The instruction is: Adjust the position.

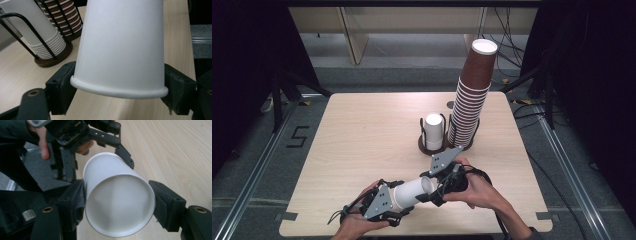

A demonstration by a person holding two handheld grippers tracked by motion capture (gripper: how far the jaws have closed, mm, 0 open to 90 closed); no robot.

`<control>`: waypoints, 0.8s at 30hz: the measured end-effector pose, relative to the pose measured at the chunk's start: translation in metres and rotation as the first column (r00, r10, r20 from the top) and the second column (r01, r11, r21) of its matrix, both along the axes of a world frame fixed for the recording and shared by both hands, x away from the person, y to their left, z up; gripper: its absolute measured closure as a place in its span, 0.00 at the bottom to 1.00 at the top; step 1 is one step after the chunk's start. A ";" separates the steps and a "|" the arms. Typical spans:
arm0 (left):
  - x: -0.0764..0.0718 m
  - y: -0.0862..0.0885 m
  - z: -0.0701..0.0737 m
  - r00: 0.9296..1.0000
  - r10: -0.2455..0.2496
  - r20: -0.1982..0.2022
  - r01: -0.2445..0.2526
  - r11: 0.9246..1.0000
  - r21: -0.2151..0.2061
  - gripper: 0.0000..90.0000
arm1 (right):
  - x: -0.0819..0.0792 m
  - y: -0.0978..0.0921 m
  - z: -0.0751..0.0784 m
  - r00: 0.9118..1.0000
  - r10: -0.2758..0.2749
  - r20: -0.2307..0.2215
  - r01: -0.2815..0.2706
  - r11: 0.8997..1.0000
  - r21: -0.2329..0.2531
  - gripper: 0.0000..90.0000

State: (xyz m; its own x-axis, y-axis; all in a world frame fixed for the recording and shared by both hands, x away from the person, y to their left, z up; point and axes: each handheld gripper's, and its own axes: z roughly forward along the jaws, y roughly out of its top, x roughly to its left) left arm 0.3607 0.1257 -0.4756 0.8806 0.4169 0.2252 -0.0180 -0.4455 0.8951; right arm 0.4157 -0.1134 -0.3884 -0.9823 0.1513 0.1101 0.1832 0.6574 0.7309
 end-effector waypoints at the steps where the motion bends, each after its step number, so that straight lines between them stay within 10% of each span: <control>1: 0.000 0.001 0.000 1.000 -0.003 0.000 0.003 1.000 -0.014 0.22 | 0.001 -0.001 0.001 1.000 0.003 -0.006 -0.003 1.000 0.008 0.37; 8: 0.004 0.012 0.001 0.999 -0.033 0.001 0.033 0.978 -0.204 0.20 | 0.008 -0.014 0.004 0.998 0.020 -0.060 -0.015 0.997 0.082 0.38; 17: 0.003 0.014 0.005 0.999 -0.034 0.011 0.035 0.988 -0.152 0.27 | 0.009 -0.016 0.001 0.997 0.020 -0.068 -0.015 0.998 0.067 0.36; 24: 0.002 0.014 0.011 1.000 -0.001 0.010 0.002 0.999 -0.049 0.27 | -0.001 -0.008 0.007 0.994 0.028 0.105 -0.022 0.998 -0.056 0.23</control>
